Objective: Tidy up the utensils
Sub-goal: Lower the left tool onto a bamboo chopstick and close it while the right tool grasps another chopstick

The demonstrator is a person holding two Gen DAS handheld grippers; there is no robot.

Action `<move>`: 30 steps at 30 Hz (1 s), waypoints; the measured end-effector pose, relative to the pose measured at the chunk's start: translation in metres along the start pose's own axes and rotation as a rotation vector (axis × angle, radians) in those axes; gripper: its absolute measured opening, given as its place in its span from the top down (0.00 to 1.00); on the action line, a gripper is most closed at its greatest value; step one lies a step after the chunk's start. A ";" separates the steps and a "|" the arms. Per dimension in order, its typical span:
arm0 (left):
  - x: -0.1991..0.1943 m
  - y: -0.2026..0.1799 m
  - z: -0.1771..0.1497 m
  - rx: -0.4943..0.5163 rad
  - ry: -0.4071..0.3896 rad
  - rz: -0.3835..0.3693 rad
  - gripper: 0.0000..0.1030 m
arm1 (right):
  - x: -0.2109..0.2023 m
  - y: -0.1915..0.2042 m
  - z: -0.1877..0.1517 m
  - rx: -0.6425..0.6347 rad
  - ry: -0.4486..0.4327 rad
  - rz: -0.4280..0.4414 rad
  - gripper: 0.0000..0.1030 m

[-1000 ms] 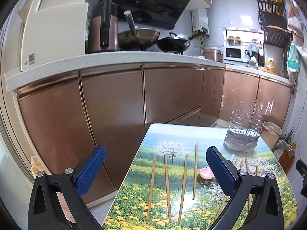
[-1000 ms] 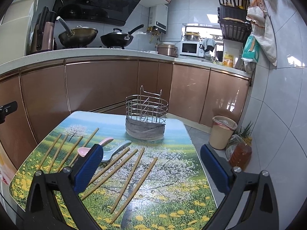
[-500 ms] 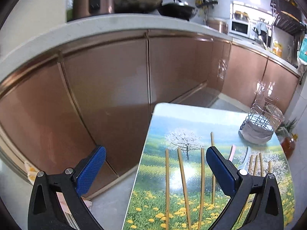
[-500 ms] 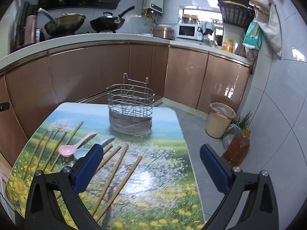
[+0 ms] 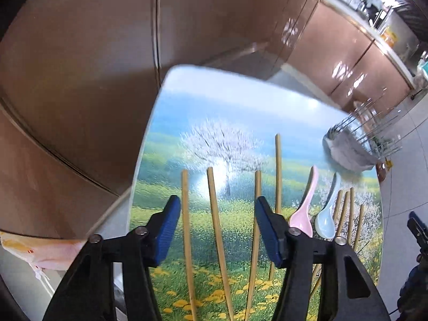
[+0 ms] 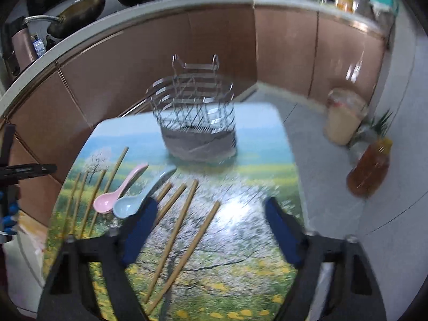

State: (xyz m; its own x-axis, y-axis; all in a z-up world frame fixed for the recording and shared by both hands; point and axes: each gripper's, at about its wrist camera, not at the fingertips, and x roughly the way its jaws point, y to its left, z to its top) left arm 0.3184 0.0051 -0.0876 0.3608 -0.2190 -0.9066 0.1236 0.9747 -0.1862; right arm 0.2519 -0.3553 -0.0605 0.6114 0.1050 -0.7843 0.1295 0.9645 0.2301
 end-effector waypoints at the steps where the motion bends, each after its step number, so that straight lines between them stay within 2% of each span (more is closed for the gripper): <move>1: 0.010 0.000 0.002 -0.003 0.031 0.000 0.52 | 0.005 -0.002 0.002 0.011 0.022 0.010 0.39; 5: 0.039 0.005 0.010 -0.020 0.101 0.019 0.57 | 0.026 -0.001 0.003 0.007 0.090 0.009 0.43; 7: 0.047 0.006 0.014 -0.030 0.123 0.007 0.68 | 0.033 -0.001 0.006 0.001 0.107 0.007 0.48; 8: 0.050 0.007 0.016 -0.033 0.130 0.005 0.70 | 0.036 -0.001 0.007 -0.001 0.116 0.007 0.51; 16: 0.074 0.002 0.026 -0.038 0.170 0.041 0.80 | 0.057 -0.006 0.008 0.010 0.174 0.015 0.58; 30: 0.097 -0.002 0.029 -0.038 0.209 0.067 0.83 | 0.083 -0.006 0.004 0.023 0.251 0.046 0.70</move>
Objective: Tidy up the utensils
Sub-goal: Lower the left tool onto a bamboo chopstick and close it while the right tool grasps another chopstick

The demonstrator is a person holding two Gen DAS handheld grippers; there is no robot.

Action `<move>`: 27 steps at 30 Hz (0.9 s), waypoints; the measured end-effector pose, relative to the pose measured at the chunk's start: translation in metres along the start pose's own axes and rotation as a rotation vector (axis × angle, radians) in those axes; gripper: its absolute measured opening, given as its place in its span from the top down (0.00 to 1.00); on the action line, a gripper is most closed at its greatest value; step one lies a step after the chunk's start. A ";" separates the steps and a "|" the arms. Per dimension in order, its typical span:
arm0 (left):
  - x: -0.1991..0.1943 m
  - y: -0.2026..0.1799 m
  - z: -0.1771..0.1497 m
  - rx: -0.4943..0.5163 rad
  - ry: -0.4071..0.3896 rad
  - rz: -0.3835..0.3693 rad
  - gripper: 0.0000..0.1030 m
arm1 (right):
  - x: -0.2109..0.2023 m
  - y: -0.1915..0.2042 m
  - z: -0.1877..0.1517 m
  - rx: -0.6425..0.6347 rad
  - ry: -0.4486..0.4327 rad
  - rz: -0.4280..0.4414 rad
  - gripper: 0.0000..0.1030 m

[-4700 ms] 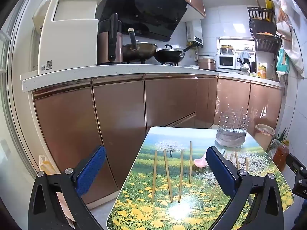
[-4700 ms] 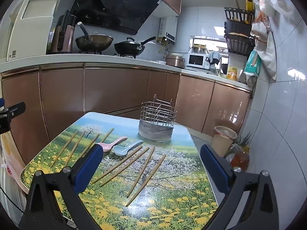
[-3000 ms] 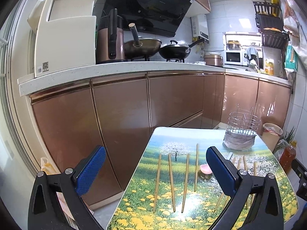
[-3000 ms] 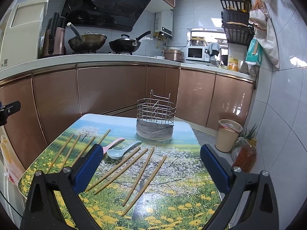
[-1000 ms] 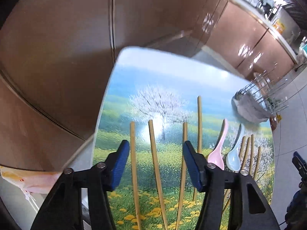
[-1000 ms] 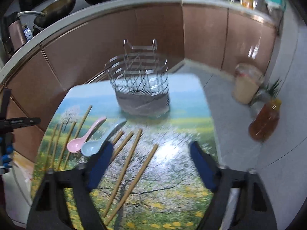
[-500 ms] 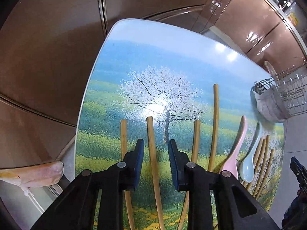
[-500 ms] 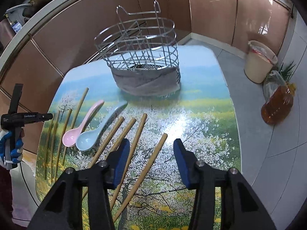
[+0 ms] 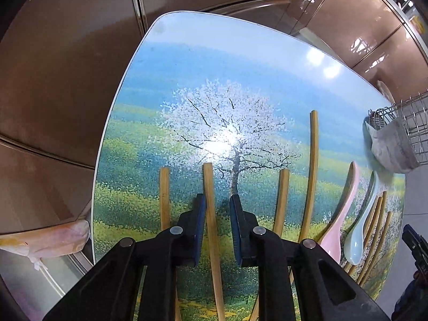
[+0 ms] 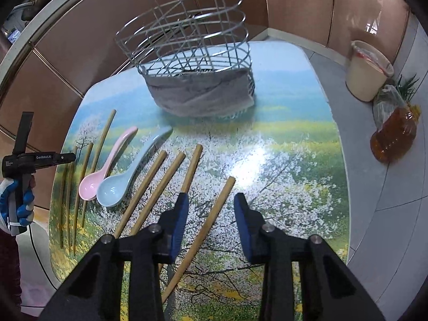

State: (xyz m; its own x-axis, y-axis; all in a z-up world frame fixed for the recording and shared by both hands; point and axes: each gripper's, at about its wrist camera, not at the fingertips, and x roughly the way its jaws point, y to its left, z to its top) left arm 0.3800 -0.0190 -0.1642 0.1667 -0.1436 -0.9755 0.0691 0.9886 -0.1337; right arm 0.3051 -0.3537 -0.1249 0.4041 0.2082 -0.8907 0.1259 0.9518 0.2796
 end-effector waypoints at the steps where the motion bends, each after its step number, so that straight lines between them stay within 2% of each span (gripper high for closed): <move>1: 0.001 0.000 0.000 -0.003 0.003 -0.003 0.83 | 0.001 0.002 0.001 -0.002 0.003 0.008 0.71; 6: 0.000 0.004 0.001 -0.004 0.008 -0.009 0.86 | 0.008 0.017 0.008 -0.025 0.025 0.038 0.79; 10: -0.001 0.004 0.002 -0.006 0.013 -0.010 0.87 | 0.025 0.029 0.013 -0.037 0.073 0.041 0.81; 27: 0.000 0.001 0.002 -0.015 0.031 -0.029 0.88 | 0.066 0.047 0.023 -0.077 0.182 -0.096 0.82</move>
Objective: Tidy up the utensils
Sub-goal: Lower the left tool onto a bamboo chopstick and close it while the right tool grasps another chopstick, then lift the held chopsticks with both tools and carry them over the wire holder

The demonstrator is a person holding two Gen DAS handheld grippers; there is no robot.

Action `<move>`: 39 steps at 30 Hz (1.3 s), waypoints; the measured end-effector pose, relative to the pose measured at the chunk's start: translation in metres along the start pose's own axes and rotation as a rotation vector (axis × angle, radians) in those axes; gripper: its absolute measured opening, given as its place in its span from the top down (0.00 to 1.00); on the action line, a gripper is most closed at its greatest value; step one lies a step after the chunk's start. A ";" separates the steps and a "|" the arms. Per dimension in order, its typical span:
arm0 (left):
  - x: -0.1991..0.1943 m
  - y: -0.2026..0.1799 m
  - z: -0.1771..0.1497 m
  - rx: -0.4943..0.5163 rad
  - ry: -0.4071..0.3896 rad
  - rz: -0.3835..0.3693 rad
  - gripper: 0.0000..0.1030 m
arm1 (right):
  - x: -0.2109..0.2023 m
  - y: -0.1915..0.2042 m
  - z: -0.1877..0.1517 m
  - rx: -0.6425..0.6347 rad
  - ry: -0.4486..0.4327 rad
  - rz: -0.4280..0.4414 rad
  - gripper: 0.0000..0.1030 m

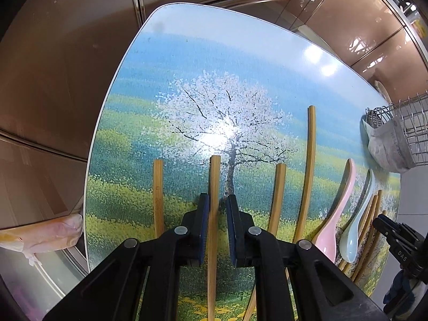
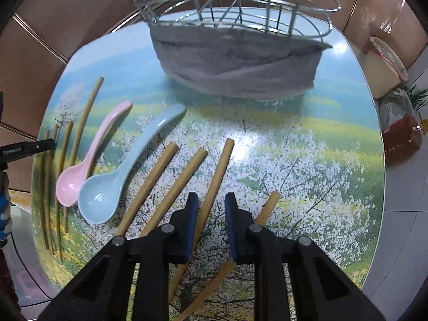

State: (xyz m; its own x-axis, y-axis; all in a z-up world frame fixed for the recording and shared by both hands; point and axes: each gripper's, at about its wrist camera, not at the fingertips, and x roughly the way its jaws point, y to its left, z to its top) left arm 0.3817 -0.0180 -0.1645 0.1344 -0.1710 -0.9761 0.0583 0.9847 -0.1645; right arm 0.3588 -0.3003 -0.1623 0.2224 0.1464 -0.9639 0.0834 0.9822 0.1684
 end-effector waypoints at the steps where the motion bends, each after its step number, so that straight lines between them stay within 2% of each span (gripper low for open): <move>1: 0.000 0.000 -0.001 0.004 -0.002 0.003 0.89 | 0.002 0.002 0.001 -0.002 0.003 -0.008 0.83; 3: 0.000 -0.002 -0.002 0.011 -0.001 0.015 0.90 | 0.005 0.010 0.003 -0.005 0.007 -0.029 0.89; 10: 0.000 -0.005 -0.005 0.006 0.008 0.016 0.94 | 0.017 0.035 0.003 0.022 0.003 -0.067 0.92; 19: -0.001 -0.002 -0.014 -0.007 -0.018 0.013 0.94 | 0.009 0.051 -0.015 0.084 -0.041 0.014 0.94; 22: -0.012 0.000 -0.021 -0.006 -0.056 0.014 0.94 | -0.010 0.053 -0.027 0.085 -0.098 0.048 0.94; 26: -0.039 -0.001 -0.036 0.000 -0.131 0.009 0.94 | -0.045 0.059 -0.053 0.061 -0.222 0.123 0.94; 34: -0.110 -0.003 -0.077 -0.002 -0.292 -0.048 0.94 | -0.108 0.079 -0.108 0.006 -0.409 0.153 0.94; 39: -0.161 -0.010 -0.100 0.010 -0.390 -0.090 0.94 | -0.149 0.062 -0.123 -0.003 -0.512 0.172 0.94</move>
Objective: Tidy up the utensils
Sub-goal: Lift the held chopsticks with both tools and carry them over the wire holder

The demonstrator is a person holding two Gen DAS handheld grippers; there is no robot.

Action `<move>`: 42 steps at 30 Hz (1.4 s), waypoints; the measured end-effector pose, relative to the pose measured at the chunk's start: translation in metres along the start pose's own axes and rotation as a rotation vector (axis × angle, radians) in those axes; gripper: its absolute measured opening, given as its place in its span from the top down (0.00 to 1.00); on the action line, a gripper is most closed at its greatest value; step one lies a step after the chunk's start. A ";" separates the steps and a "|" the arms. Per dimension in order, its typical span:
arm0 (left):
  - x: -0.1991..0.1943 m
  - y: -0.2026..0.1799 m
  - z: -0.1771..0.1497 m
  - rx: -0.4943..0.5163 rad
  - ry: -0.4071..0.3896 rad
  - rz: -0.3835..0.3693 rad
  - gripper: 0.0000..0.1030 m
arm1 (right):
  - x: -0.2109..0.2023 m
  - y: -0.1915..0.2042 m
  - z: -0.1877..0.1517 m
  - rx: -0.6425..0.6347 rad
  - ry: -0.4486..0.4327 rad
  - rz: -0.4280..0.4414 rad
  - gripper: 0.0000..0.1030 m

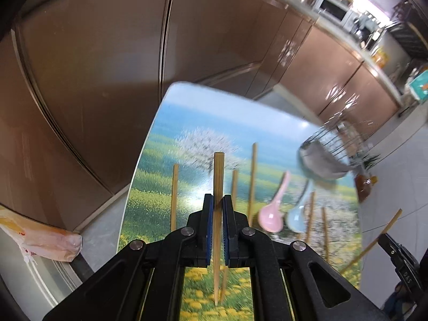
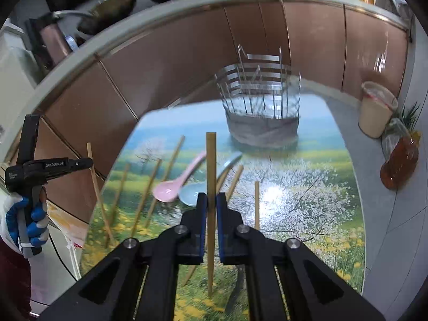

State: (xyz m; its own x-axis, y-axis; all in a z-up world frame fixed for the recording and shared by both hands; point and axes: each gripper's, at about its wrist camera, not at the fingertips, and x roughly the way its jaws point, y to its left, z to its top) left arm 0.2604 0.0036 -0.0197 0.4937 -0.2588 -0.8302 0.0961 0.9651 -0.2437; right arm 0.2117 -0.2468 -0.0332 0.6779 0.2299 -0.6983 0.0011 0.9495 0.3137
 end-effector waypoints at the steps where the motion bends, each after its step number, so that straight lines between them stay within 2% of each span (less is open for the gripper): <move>1: -0.009 -0.005 -0.001 0.005 -0.019 -0.005 0.94 | -0.008 0.001 0.001 -0.004 -0.019 0.003 0.94; 8: -0.075 -0.033 0.004 0.028 -0.150 -0.066 0.95 | -0.068 0.000 0.021 -0.024 -0.147 0.012 0.94; 12: -0.094 -0.046 0.016 0.024 -0.189 -0.105 0.95 | -0.094 0.002 0.039 -0.035 -0.201 0.000 0.94; 19: -0.113 -0.079 0.057 0.031 -0.250 -0.172 0.95 | -0.124 -0.005 0.085 -0.048 -0.274 -0.028 0.94; 25: -0.108 -0.112 0.096 0.049 -0.279 -0.220 0.95 | -0.137 -0.022 0.134 -0.045 -0.336 -0.068 0.94; 33: -0.093 -0.166 0.139 0.094 -0.313 -0.274 0.95 | -0.128 -0.047 0.198 -0.039 -0.394 -0.110 0.94; 37: -0.070 -0.191 0.158 0.115 -0.302 -0.293 0.95 | -0.105 -0.060 0.222 -0.032 -0.394 -0.113 0.94; 42: -0.020 -0.211 0.163 0.141 -0.266 -0.287 0.95 | -0.058 -0.079 0.229 -0.017 -0.347 -0.121 0.94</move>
State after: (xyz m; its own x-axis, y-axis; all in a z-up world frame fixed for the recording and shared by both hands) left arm 0.3709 -0.1881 0.1299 0.6340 -0.5167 -0.5754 0.3705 0.8560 -0.3605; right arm 0.3410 -0.3838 0.1298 0.8828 0.0328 -0.4687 0.0858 0.9695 0.2294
